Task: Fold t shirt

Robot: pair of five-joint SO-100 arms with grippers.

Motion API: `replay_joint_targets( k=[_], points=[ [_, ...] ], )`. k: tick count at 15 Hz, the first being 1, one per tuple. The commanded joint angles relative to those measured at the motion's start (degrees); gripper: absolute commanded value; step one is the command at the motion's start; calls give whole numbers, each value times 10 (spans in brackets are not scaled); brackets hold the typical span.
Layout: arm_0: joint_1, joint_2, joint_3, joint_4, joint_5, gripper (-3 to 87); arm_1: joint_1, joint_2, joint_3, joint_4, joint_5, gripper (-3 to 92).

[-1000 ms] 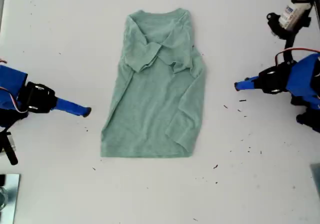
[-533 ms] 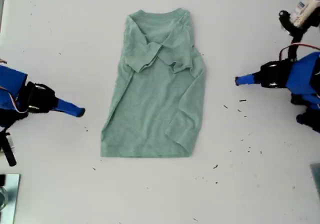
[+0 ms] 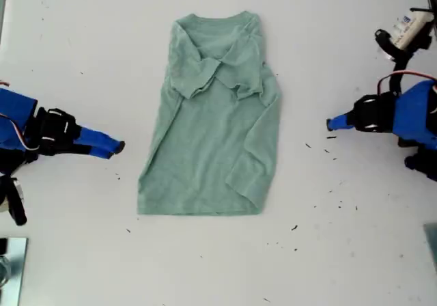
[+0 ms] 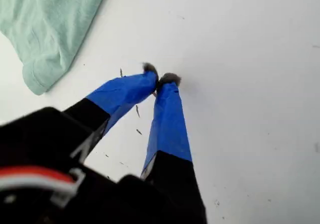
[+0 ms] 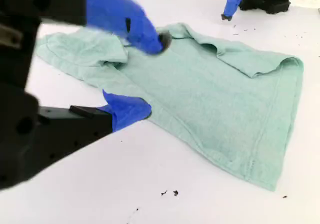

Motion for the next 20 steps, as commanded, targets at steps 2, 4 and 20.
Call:
replay_joint_targets(
  k=[2,4,20],
  points=[
    [38,-171,-156,10,-60,-2,-9,7,28,1,-6,22],
    [113,-440,-345,39,-118,-2,-9,7,28,1,-8,22],
    [120,-1007,-813,228,-37,338,-56,7,28,-1,42,22]
  ],
)
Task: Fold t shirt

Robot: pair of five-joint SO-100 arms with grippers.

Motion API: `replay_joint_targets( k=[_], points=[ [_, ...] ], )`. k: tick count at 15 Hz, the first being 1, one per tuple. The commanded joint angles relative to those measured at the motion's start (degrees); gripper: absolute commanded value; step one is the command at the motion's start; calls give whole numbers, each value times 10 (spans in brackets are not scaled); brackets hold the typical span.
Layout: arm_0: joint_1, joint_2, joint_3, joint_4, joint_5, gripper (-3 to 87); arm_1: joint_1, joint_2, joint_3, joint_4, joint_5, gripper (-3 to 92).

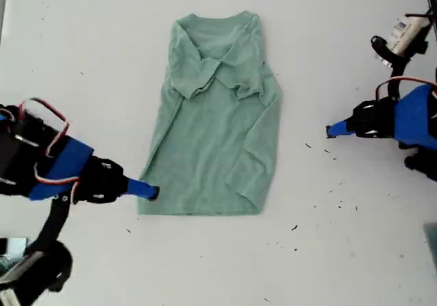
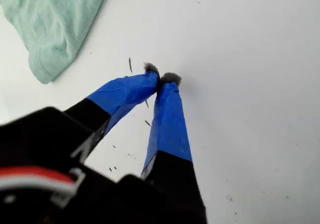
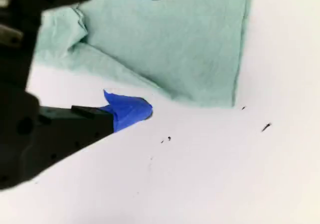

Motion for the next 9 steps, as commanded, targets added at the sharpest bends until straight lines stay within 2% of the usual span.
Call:
replay_joint_targets(
  k=[1,5,7,9],
  points=[
    [-25,-11,85,-90,12,333,-16,7,28,-1,13,22],
    [-45,-75,185,-221,42,327,-62,7,28,-1,43,22],
    [-45,-147,174,-244,35,327,-76,7,28,-1,50,22],
    [-55,-205,167,-257,39,230,-83,7,28,-1,54,22]
  ],
)
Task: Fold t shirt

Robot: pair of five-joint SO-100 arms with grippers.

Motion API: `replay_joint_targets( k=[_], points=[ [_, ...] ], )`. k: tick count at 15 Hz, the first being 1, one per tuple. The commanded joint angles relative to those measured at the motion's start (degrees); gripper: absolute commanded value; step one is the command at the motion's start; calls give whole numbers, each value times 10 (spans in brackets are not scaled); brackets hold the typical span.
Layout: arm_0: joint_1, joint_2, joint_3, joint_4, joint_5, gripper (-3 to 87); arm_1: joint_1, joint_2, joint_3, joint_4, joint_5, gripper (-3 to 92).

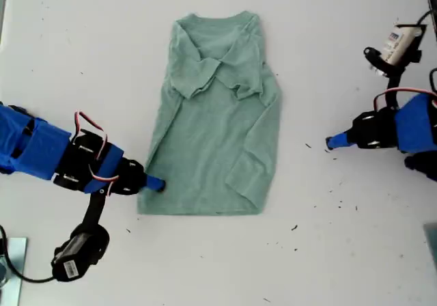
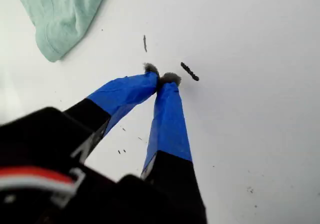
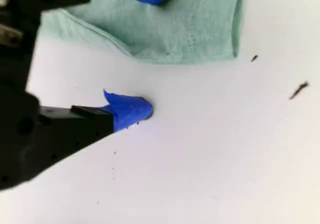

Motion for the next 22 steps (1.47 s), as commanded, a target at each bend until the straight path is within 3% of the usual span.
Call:
replay_joint_targets(
  k=[1,4,7,8,11,12,16,22],
  points=[
    [-16,-53,-18,-18,-2,181,-4,7,28,-1,8,22],
    [-18,-69,-23,-27,8,-1,-3,7,28,-1,4,22],
    [-11,-62,-29,-27,-20,-2,-7,7,28,0,4,22],
    [-4,-42,-49,18,-39,-2,-10,7,28,0,4,22],
    [6,41,-190,259,-82,-2,-9,7,28,0,5,22],
    [-1,84,-213,274,-77,-2,-6,7,28,0,3,22],
    [-11,65,-283,274,-57,-2,-18,7,28,0,11,22],
    [-36,-224,-555,259,33,-2,-36,7,28,1,30,22]
  ],
)
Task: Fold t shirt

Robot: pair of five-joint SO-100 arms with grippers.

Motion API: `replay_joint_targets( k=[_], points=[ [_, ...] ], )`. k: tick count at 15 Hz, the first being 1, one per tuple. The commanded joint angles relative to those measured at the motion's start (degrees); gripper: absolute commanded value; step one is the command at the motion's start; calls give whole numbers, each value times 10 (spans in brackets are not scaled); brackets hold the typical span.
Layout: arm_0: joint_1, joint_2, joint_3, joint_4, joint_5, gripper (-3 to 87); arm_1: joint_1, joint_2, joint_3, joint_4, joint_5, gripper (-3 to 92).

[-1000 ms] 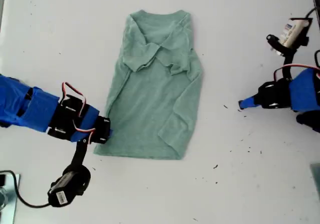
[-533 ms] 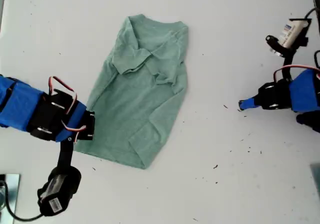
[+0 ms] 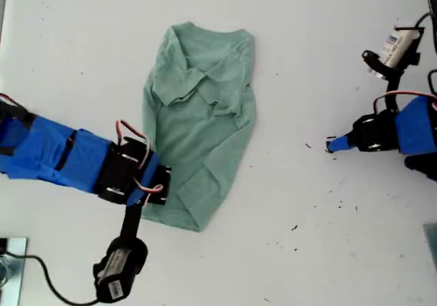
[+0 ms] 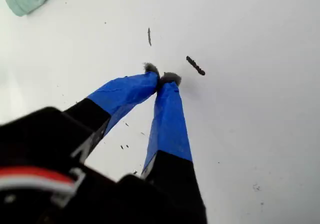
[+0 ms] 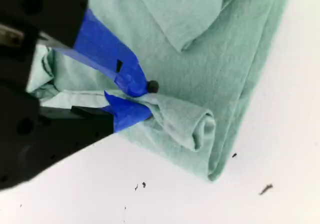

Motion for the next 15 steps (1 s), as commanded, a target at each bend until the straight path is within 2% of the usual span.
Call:
replay_joint_targets(
  k=[1,3,4,5,6,8,9,11,12,13,14,15],
  points=[
    [-26,-54,-83,-35,33,-2,-16,7,28,1,15,22],
    [-42,-107,-83,-91,69,32,-23,7,28,1,21,22],
    [-47,-130,-91,-135,110,225,-23,7,28,1,20,22],
    [-47,-150,-119,-133,129,293,-19,7,28,1,18,22],
    [-45,-134,-115,-114,126,289,-17,7,28,1,16,22],
    [-46,-45,-106,-18,101,256,-9,7,28,1,9,22],
    [-42,39,-86,4,98,244,-2,7,28,1,3,22],
    [-40,222,-10,4,98,231,17,7,28,1,-11,22],
    [-47,310,71,4,97,232,27,7,28,1,-19,29],
    [-59,409,195,-1,76,193,36,7,28,1,-26,42],
    [-66,516,348,-37,61,124,41,7,28,1,-34,56],
    [-68,633,512,-106,54,90,42,7,28,1,-39,71]
  ],
)
